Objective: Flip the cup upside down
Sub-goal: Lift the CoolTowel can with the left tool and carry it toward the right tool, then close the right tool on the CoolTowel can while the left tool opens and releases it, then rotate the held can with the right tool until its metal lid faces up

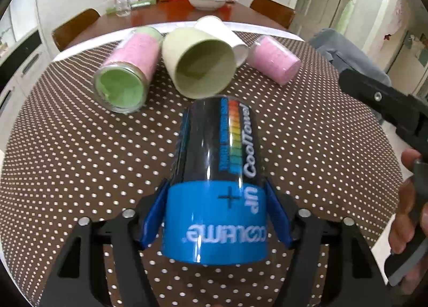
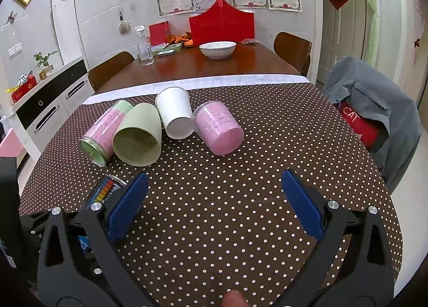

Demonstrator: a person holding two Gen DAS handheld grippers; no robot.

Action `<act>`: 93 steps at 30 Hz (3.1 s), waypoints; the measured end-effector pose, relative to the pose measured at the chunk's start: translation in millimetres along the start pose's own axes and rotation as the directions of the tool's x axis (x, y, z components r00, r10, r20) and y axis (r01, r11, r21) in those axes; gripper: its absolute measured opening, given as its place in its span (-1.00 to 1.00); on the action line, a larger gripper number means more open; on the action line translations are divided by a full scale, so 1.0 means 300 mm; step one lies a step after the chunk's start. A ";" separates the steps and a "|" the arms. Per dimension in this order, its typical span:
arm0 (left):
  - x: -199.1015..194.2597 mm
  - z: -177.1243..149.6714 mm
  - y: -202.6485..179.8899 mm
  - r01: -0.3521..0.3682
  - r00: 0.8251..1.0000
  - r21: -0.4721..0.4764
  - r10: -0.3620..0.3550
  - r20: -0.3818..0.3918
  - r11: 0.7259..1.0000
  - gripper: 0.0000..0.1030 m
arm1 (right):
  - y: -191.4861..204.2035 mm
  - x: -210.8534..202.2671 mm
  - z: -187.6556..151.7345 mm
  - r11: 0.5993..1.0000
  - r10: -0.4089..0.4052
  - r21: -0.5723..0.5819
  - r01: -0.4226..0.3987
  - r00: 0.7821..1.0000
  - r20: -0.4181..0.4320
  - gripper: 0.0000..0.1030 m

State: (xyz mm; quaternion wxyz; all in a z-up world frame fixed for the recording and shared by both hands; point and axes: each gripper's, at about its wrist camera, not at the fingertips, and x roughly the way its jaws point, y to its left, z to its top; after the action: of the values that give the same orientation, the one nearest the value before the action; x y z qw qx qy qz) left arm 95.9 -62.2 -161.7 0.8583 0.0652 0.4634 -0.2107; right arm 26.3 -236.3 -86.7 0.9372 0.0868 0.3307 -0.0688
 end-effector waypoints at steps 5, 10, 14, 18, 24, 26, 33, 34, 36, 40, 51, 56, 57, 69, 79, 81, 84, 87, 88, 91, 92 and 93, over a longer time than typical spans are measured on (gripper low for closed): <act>-0.052 0.008 0.011 -0.047 0.996 0.004 0.047 0.078 0.999 0.57 | 0.003 0.001 0.000 1.000 0.010 0.014 -0.009 1.000 -0.011 0.89; -0.101 0.009 0.017 -0.047 0.992 0.027 0.044 0.118 0.999 0.59 | 0.014 0.001 0.008 0.999 0.026 0.028 -0.026 1.000 -0.016 0.89; -0.140 0.008 0.031 -0.052 0.987 0.019 0.048 0.153 0.998 0.59 | 0.031 -0.001 0.016 0.999 0.039 0.031 -0.038 0.999 -0.019 0.89; -0.189 0.011 0.060 -0.072 0.978 0.002 0.070 0.196 0.997 0.59 | 0.051 -0.006 0.018 0.999 0.045 0.028 -0.045 0.999 -0.017 0.89; -0.261 0.022 0.108 -0.113 0.959 -0.009 0.111 0.261 0.994 0.59 | 0.094 -0.009 0.039 0.998 0.054 0.017 -0.053 0.998 -0.015 0.89; -0.286 0.021 0.130 -0.130 0.950 -0.019 0.130 0.285 0.991 0.59 | 0.110 -0.007 0.047 0.998 0.064 0.018 -0.064 0.998 -0.022 0.89; -0.364 0.030 0.276 -0.183 0.915 -0.103 0.208 0.345 0.978 0.59 | 0.183 0.022 0.077 0.987 0.158 0.049 -0.154 0.982 -0.102 0.89; -0.369 0.031 0.296 -0.189 0.913 -0.112 0.216 0.345 0.976 0.59 | 0.201 0.035 0.080 0.985 0.171 0.050 -0.166 0.977 -0.127 0.89; -0.378 0.031 0.344 -0.197 0.909 -0.140 0.235 0.346 0.970 0.59 | 0.231 0.055 0.079 0.982 0.189 0.053 -0.183 0.968 -0.166 0.89; -0.387 0.034 0.410 -0.196 0.903 -0.177 0.248 0.352 0.964 0.59 | 0.288 0.102 0.065 0.977 0.213 0.068 -0.202 0.943 -0.255 0.89; -0.369 0.014 0.481 -0.165 0.909 -0.224 0.236 0.344 0.961 0.59 | 0.342 0.230 0.017 0.936 0.328 0.277 -0.215 0.818 -0.473 0.87; -0.360 0.003 0.488 -0.159 0.913 -0.217 0.227 0.340 0.963 0.59 | 0.356 0.263 0.050 0.941 0.303 0.292 -0.171 0.809 -0.503 0.85; -0.358 0.001 0.487 -0.159 0.913 -0.217 0.227 0.339 0.963 0.59 | 0.363 0.272 0.054 0.940 0.307 0.295 -0.171 0.801 -0.513 0.83; -0.340 -0.009 0.501 -0.161 0.919 -0.215 0.226 0.323 0.963 0.59 | 0.436 0.416 0.057 0.956 0.266 0.272 -0.113 0.726 -0.634 0.52; -0.328 -0.011 0.501 -0.172 0.924 -0.208 0.231 0.306 0.963 0.59 | 0.457 0.452 0.059 0.951 0.295 0.270 -0.154 0.716 -0.632 0.37; -0.328 -0.011 0.502 -0.172 0.923 -0.211 0.232 0.306 0.962 0.59 | 0.434 0.433 0.057 0.946 0.310 0.276 -0.170 0.726 -0.614 0.36; -0.326 -0.004 0.501 -0.176 0.924 -0.219 0.238 0.301 0.960 0.59 | 0.405 0.407 0.050 0.933 0.348 0.293 -0.211 0.734 -0.582 0.36; -0.333 -0.001 0.492 -0.188 0.922 -0.216 0.248 0.297 0.958 0.59 | 0.375 0.383 0.049 0.912 0.398 0.315 -0.261 0.748 -0.531 0.35; -0.336 0.001 0.490 -0.191 0.922 -0.217 0.251 0.296 0.957 0.59 | 0.365 0.375 0.047 0.906 0.411 0.321 -0.275 0.756 -0.510 0.35; -0.344 0.005 0.486 -0.211 0.918 -0.216 0.269 0.291 0.953 0.59 | 0.319 0.352 0.033 0.881 0.459 0.345 -0.323 0.762 -0.457 0.35; -0.347 0.008 0.487 -0.220 0.917 -0.218 0.278 0.287 0.951 0.59 | 0.306 0.346 0.031 0.873 0.472 0.355 -0.335 0.763 -0.442 0.35; -0.352 0.008 0.487 -0.225 0.916 -0.219 0.283 0.286 0.950 0.59 | 0.286 0.336 0.027 0.867 0.481 0.362 -0.342 0.763 -0.432 0.34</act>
State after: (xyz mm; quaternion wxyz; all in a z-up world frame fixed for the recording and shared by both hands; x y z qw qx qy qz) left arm 108.7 100.8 -85.7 0.9433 0.0122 0.3258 -0.0617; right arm 125.1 -161.5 -134.1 0.7878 0.2955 0.5263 0.1230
